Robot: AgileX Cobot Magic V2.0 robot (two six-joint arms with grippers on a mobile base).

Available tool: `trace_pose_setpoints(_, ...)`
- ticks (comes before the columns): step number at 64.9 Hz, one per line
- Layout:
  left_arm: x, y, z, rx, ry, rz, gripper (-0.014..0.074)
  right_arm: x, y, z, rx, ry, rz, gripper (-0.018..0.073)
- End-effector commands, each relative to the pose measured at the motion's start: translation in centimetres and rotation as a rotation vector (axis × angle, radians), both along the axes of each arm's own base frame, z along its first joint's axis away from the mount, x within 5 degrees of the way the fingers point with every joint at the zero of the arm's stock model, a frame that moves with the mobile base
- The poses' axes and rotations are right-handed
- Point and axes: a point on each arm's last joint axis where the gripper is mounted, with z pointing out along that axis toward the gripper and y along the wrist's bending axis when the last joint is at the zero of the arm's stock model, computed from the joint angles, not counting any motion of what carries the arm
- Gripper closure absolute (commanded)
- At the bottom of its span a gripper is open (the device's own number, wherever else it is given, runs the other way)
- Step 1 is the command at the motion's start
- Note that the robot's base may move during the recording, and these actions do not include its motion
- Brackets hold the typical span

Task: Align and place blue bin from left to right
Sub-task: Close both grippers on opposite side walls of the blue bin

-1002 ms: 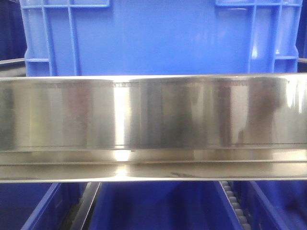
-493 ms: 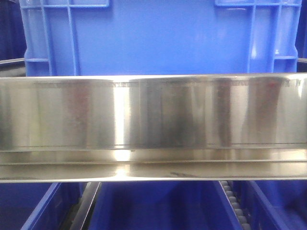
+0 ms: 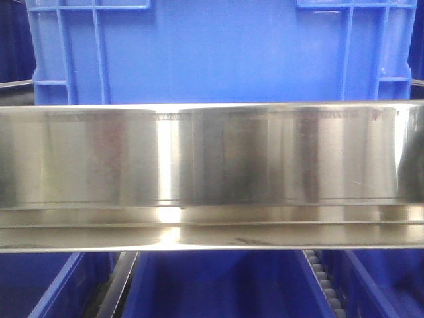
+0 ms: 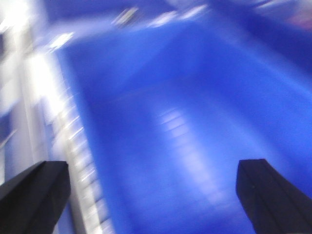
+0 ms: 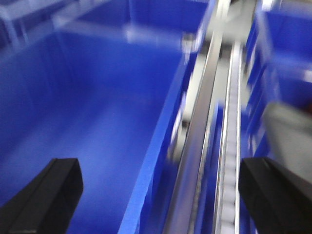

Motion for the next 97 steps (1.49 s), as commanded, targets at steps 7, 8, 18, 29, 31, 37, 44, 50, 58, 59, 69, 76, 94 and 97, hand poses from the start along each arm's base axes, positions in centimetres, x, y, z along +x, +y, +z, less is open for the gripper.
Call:
trace_pose_setpoints(7,3.4,-0.7,-0.8,0.026,0.073,0.077,-0.0003,4.9,0.8,0.3,0.025,0.101,-0.024,-0.0001)
trace_pose_setpoints(8,3.9,-0.7,-1.0,0.026,0.078,0.085,-0.0003,5.2,0.9,0.2,0.027,0.104,-0.026,-0.0001)
trace_pose_setpoints(18,6.6,-0.4,-3.0,0.026,0.137,0.141,-0.0003,9.1,1.5,-1.6,0.038,0.166,-0.044,-0.0001)
trace_pose_setpoints(29,9.1,0.5,-5.1,0.036,0.196,0.186,-0.0003,12.8,2.0,-5.0,0.028,0.271,-0.067,-0.0001)
trace_pose_setpoints(31,9.5,0.5,-5.5,0.041,0.207,0.190,-0.0003,13.3,2.1,-5.6,0.025,0.287,-0.068,-0.0001)
trace_pose_setpoints(37,10.6,0.5,-6.8,0.055,0.236,0.199,-0.0003,14.8,2.3,-7.2,0.015,0.330,-0.071,-0.0001)
trace_pose_setpoints(44,11.6,0.1,-8.1,0.072,0.267,0.198,-0.0003,16.0,2.5,-8.6,0.007,0.367,-0.072,-0.0001)
trace_pose_setpoints(50,12.2,-0.2,-9.0,0.074,0.292,0.194,-0.0003,16.6,2.6,-9.3,0.005,0.381,-0.073,-0.0001)
trace_pose_setpoints(58,12.9,-0.5,-10.1,0.083,0.316,0.193,-0.0003,17.2,2.7,-9.9,0.005,0.384,-0.074,-0.0001)
trace_pose_setpoints(59,12.9,-0.5,-10.1,0.083,0.317,0.193,-0.0003,17.3,2.7,-10.0,0.004,0.385,-0.074,-0.0001)
trace_pose_setpoints(69,13.3,-0.7,-10.7,0.084,0.333,0.190,-0.0003,17.8,2.8,-10.5,0.004,0.388,-0.075,-0.0001)
trace_pose_setpoints(76,13.4,-0.7,-10.9,0.085,0.336,0.190,-0.0003,17.9,2.8,-10.7,0.004,0.389,-0.075,0.0000)
trace_pose_setpoints(94,13.3,-0.7,-10.8,0.075,0.339,0.191,0.0130,18.0,2.8,-10.7,0.004,0.389,-0.075,0.0295)
trace_pose_setpoints(97,13.3,-0.7,-10.8,0.073,0.339,0.192,0.0216,18.0,2.8,-10.8,0.003,0.393,-0.075,0.0414)
